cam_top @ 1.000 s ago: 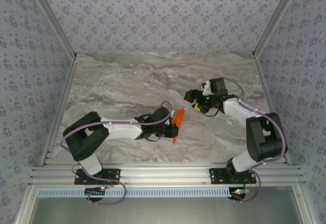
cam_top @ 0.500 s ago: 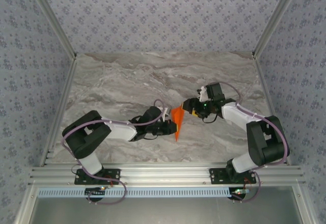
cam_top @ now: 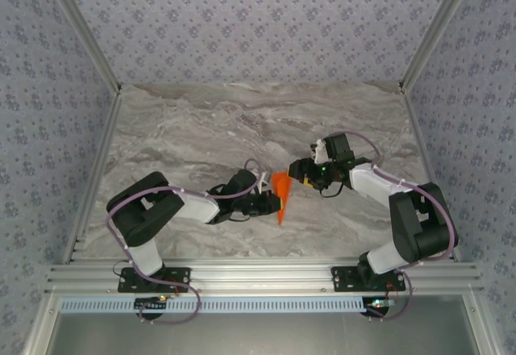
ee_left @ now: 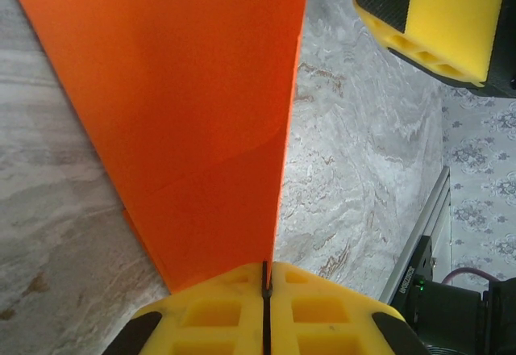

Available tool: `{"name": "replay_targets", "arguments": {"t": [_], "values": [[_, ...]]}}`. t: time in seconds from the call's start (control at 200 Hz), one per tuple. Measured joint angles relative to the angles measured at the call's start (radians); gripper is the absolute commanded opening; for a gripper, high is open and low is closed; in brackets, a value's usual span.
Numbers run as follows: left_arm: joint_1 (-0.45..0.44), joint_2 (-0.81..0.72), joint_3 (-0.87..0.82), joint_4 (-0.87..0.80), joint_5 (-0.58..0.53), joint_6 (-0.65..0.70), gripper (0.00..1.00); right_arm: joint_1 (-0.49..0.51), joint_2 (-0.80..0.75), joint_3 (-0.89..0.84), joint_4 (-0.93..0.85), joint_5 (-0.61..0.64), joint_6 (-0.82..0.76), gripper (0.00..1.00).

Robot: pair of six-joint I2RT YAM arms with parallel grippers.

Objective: Fold a paper plane with a square sheet of paper (fold left side to right side)
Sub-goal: Fold the wing for the fifth time at the center of the table.

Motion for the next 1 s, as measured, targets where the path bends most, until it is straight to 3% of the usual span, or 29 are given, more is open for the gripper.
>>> {"name": "replay_targets", "arguments": {"t": [0.5, 0.999], "values": [[0.009, 0.03, -0.001, 0.04, 0.013, -0.025, 0.06, -0.005, -0.08, 0.0, -0.039, 0.04, -0.015, 0.64], [0.011, 0.043, -0.005, 0.076, 0.029, -0.048, 0.05, -0.015, -0.078, -0.08, 0.063, -0.014, -0.006, 0.64]]}}
